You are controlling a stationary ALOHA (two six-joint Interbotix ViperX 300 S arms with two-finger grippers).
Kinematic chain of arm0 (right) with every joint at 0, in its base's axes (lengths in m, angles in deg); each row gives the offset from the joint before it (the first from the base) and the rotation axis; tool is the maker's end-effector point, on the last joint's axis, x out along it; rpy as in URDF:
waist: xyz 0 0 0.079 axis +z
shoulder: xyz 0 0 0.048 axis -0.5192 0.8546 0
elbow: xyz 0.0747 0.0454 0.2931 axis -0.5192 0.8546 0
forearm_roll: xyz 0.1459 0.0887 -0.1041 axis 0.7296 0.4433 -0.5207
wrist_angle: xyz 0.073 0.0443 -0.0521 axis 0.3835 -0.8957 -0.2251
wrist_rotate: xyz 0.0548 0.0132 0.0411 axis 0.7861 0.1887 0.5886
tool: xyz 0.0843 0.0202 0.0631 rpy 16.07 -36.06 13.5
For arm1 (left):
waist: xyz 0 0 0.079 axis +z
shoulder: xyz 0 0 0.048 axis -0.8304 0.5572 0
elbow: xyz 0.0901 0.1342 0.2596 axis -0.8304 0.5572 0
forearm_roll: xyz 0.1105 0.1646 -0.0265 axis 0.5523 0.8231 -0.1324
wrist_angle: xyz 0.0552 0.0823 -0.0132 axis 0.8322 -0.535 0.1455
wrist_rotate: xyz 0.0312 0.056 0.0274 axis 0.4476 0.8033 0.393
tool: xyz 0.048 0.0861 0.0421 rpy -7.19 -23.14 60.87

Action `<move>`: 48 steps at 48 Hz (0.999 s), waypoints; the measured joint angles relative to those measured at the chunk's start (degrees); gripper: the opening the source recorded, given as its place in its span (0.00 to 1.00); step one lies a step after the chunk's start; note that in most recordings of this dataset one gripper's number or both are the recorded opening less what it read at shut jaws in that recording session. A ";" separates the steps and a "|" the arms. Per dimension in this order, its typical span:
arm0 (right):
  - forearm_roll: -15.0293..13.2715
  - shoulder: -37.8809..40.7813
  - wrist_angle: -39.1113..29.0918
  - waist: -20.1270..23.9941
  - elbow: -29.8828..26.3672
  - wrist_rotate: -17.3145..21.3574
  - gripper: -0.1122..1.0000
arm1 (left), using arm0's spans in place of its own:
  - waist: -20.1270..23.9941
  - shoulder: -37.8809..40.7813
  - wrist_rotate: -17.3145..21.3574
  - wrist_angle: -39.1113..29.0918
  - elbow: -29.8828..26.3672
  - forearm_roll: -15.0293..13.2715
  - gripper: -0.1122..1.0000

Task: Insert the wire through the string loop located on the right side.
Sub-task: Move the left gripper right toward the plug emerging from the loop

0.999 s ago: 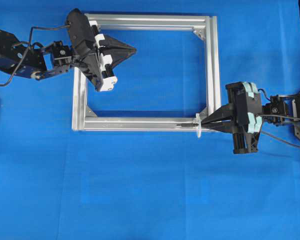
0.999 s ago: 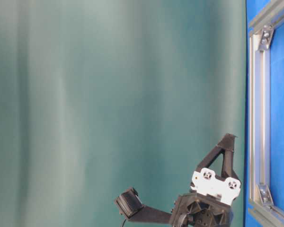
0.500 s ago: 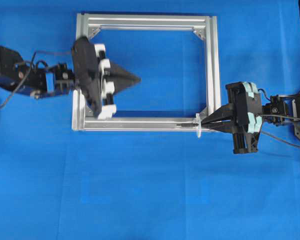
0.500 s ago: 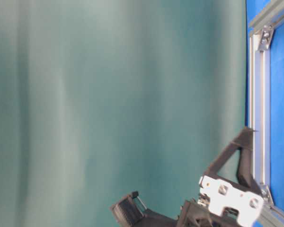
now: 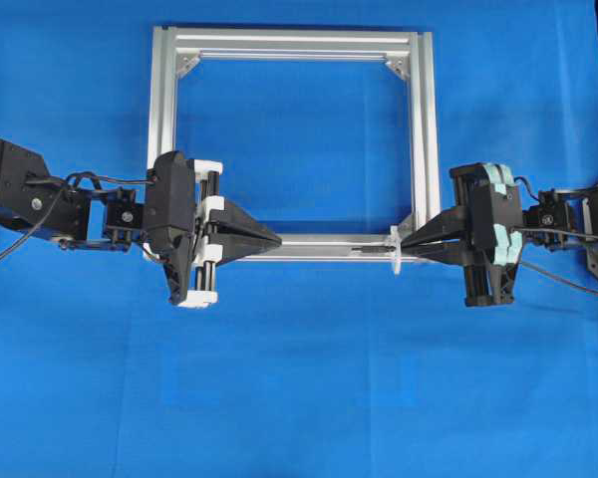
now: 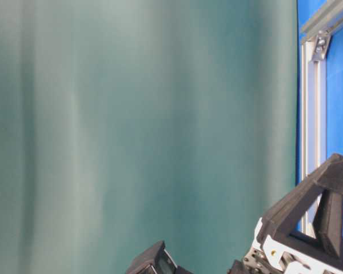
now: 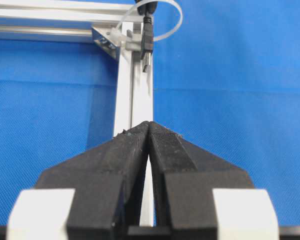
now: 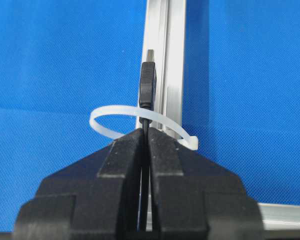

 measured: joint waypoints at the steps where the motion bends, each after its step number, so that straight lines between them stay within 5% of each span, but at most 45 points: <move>1: 0.00 0.00 -0.09 0.00 -0.09 0.00 0.06 | 0.09 0.00 0.00 0.00 0.00 0.09 0.10; 15: 0.00 0.00 -0.09 0.00 -0.09 -0.09 0.06 | 0.00 0.79 0.00 -3.34 -4.75 0.00 0.10; 37: 0.00 -0.09 -0.09 0.00 0.00 -0.09 0.06 | 0.53 8.35 0.09 -15.21 -22.68 0.00 0.10; 48: -0.09 -0.09 0.00 0.00 -0.09 -0.09 0.07 | 0.62 9.67 0.09 -17.05 -25.22 0.00 0.10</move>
